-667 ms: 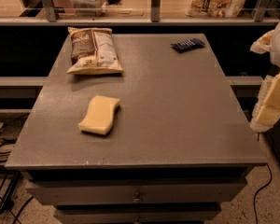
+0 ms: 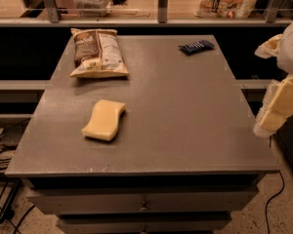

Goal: Pick sponge

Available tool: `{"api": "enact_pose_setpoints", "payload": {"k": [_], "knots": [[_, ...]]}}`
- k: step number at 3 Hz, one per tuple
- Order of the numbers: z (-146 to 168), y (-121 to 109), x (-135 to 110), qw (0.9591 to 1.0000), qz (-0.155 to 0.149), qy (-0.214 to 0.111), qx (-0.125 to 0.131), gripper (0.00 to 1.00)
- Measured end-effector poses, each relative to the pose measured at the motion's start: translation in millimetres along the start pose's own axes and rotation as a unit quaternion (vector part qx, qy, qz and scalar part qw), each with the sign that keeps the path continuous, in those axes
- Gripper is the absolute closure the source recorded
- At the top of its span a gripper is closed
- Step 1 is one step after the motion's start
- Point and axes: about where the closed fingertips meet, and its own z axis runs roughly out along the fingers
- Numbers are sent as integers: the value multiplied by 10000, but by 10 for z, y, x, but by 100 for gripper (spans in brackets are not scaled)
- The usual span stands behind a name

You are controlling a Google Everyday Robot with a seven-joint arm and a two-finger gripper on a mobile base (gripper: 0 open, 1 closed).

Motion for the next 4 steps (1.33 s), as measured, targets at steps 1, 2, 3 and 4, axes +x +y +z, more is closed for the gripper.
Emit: {"api": "enact_pose_setpoints", "payload": {"k": [1,2,3,4], "knots": [[254,20,-308,9966,-152,-787,-204,0],[493,19,-837,9834,-230,-1758,-384,0],[482,32,-811,9846,-235,-1689,-388,0],[590,73,-962,9815,-278,-1823,-518,0]]}}
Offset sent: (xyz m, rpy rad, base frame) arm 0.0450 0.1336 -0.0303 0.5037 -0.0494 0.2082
